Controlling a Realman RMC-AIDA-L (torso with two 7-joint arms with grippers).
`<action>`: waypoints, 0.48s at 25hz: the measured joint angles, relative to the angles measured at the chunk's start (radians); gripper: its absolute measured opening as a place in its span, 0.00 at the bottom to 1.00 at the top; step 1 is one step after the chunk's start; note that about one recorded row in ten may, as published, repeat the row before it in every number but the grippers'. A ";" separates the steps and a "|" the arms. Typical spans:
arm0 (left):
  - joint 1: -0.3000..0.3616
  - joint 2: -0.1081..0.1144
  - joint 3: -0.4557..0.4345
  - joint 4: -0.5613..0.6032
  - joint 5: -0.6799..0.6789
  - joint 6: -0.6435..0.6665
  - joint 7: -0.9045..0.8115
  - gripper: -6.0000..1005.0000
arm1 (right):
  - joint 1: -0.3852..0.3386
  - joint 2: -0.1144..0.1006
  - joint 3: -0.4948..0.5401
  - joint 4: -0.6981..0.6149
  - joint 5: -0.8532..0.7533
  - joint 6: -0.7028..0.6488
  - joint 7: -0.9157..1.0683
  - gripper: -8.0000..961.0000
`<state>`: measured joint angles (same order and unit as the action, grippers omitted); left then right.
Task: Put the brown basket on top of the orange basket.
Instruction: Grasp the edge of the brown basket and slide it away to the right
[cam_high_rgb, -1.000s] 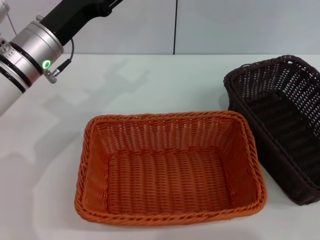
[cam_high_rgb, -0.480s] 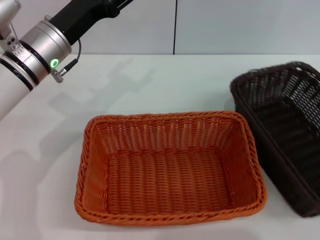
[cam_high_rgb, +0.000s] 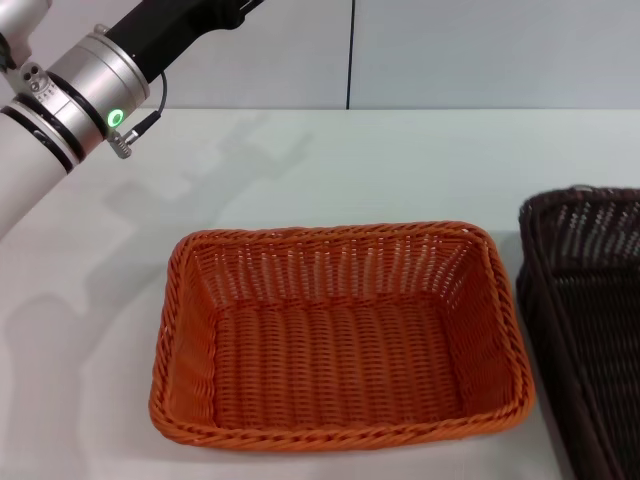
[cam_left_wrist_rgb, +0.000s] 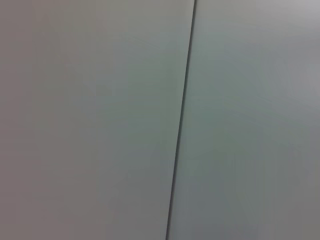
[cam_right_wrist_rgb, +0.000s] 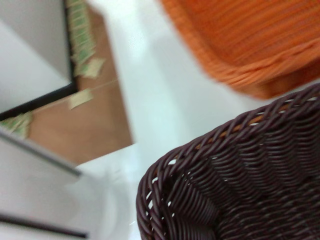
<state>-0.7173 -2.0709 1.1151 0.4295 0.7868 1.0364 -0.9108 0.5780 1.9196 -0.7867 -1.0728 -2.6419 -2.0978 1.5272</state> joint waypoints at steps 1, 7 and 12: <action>-0.002 0.000 0.000 0.000 0.000 0.000 0.000 0.84 | -0.003 0.005 -0.019 0.001 -0.003 -0.010 -0.002 0.61; -0.017 -0.001 0.000 0.000 0.000 -0.008 -0.004 0.84 | -0.009 0.050 -0.096 0.005 -0.036 -0.053 -0.008 0.61; -0.027 -0.001 0.001 0.000 0.000 -0.025 0.000 0.84 | -0.009 0.073 -0.145 0.004 -0.036 -0.080 -0.021 0.61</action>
<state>-0.7441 -2.0714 1.1158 0.4291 0.7869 1.0111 -0.9105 0.5692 1.9926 -0.9320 -1.0685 -2.6782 -2.1776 1.5061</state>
